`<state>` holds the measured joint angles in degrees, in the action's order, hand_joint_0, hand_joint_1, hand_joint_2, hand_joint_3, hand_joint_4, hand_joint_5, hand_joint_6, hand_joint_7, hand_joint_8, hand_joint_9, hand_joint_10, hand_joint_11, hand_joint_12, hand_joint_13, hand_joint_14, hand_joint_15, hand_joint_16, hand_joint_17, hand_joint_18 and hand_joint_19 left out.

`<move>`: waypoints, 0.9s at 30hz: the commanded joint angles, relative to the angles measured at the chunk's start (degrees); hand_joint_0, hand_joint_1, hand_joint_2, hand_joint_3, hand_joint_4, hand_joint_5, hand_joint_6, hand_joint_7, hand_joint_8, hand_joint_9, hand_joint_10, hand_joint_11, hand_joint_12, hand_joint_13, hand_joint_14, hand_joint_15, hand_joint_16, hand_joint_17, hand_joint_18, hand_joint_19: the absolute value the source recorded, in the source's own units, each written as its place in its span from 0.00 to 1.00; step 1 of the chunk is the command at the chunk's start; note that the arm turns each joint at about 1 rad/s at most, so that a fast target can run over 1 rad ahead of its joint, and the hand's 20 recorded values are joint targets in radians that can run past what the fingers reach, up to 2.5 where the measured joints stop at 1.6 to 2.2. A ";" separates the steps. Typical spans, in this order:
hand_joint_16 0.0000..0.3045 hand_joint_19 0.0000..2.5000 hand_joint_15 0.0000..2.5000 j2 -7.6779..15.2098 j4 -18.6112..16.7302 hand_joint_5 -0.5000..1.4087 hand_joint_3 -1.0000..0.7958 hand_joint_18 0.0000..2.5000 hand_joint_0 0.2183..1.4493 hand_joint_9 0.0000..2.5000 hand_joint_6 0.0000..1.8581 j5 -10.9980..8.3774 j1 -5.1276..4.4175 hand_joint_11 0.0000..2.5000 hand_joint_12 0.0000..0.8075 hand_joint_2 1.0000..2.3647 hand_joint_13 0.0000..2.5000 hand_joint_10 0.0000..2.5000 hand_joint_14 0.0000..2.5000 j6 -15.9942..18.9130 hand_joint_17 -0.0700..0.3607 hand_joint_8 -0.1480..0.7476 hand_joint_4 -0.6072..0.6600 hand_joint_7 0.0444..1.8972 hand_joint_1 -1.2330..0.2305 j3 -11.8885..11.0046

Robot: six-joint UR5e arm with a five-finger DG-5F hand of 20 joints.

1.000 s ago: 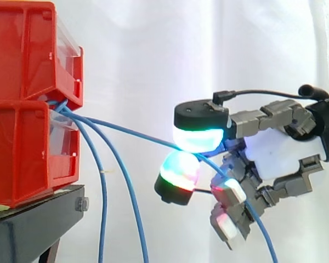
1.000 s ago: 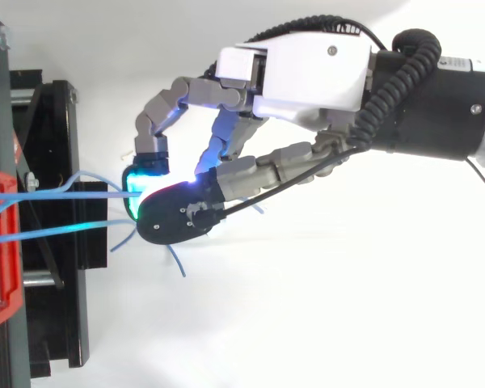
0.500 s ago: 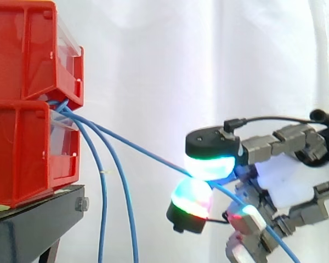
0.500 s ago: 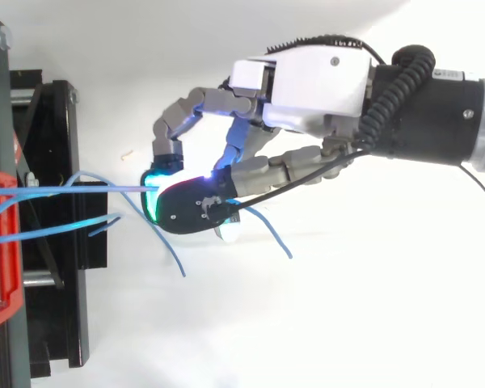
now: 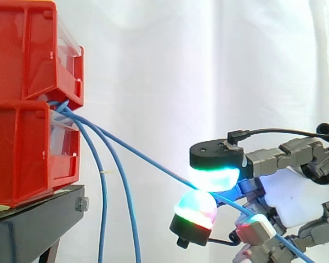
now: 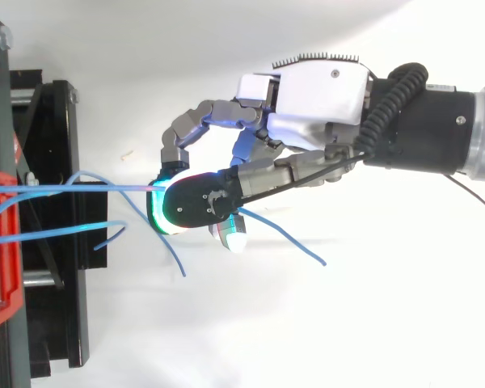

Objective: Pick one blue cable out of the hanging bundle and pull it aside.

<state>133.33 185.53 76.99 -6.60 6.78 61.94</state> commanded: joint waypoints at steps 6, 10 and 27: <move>0.22 0.18 0.26 0.00 -0.08 0.24 0.56 0.30 0.22 0.53 0.49 0.09 -0.08 0.27 0.44 0.33 0.40 0.01 0.01 -0.37 0.51 0.43 0.30 0.55 0.32 0.11; 0.20 0.19 0.26 0.00 -0.08 0.22 0.57 0.27 0.31 0.48 0.50 0.18 -0.08 0.28 0.42 0.00 0.37 0.01 0.01 -0.98 0.48 0.42 0.36 0.49 0.29 0.11; 0.15 0.20 0.26 -0.09 -5.35 0.20 0.28 0.23 0.31 0.44 0.50 2.72 0.36 0.30 0.34 0.00 0.32 0.01 0.01 -7.84 0.40 0.37 0.42 0.45 0.26 0.02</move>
<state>133.26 180.30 79.26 -6.22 -0.99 61.98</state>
